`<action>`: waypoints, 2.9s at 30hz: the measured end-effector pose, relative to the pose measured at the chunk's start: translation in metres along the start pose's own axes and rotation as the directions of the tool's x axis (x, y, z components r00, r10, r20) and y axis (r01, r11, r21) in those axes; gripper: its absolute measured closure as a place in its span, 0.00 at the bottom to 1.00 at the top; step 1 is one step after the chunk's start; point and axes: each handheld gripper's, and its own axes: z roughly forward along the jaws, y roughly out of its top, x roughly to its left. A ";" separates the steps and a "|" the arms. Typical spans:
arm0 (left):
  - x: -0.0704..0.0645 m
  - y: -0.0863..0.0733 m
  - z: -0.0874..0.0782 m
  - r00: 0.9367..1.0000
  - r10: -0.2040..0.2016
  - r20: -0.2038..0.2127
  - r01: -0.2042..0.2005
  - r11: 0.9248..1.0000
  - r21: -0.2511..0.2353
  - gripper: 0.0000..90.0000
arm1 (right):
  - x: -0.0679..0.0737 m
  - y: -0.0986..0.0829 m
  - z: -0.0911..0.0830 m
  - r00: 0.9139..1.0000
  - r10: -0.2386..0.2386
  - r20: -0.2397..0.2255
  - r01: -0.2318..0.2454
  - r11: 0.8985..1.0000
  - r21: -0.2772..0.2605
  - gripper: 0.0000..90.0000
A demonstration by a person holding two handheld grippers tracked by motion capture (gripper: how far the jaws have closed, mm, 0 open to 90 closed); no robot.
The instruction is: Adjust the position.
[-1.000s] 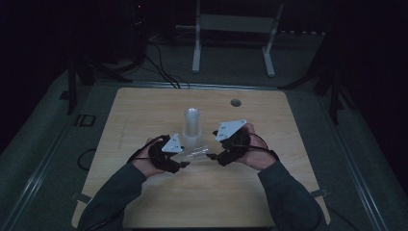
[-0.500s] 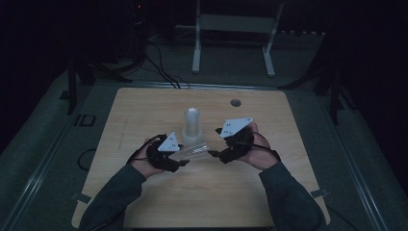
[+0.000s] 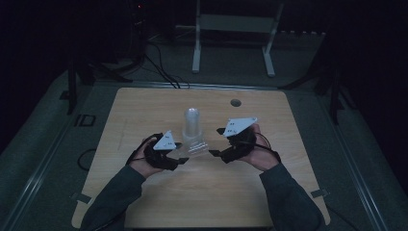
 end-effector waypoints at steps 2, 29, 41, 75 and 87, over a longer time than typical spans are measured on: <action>0.000 0.000 -0.001 1.000 -0.007 0.001 0.007 1.000 -0.010 0.46 | 0.000 -0.001 -0.001 1.000 0.007 -0.001 -0.007 1.000 -0.006 0.25; 0.003 -0.005 -0.006 0.999 -0.047 -0.022 0.045 0.996 -0.075 0.46 | 0.001 -0.008 0.000 0.992 0.126 0.000 -0.125 0.987 -0.105 0.26; 0.003 -0.009 -0.008 0.997 -0.078 -0.023 0.074 0.989 -0.130 0.46 | 0.003 -0.012 0.001 0.987 0.158 -0.021 -0.159 0.977 -0.142 0.26; 0.010 -0.012 -0.021 0.986 -0.162 0.041 0.168 0.946 -0.279 0.46 | 0.010 -0.020 0.008 0.975 0.215 -0.052 -0.221 0.950 -0.222 0.26; 0.012 -0.014 -0.025 0.976 -0.190 0.107 0.216 0.917 -0.337 0.46 | 0.012 -0.023 0.012 0.969 0.241 -0.059 -0.248 0.930 -0.272 0.26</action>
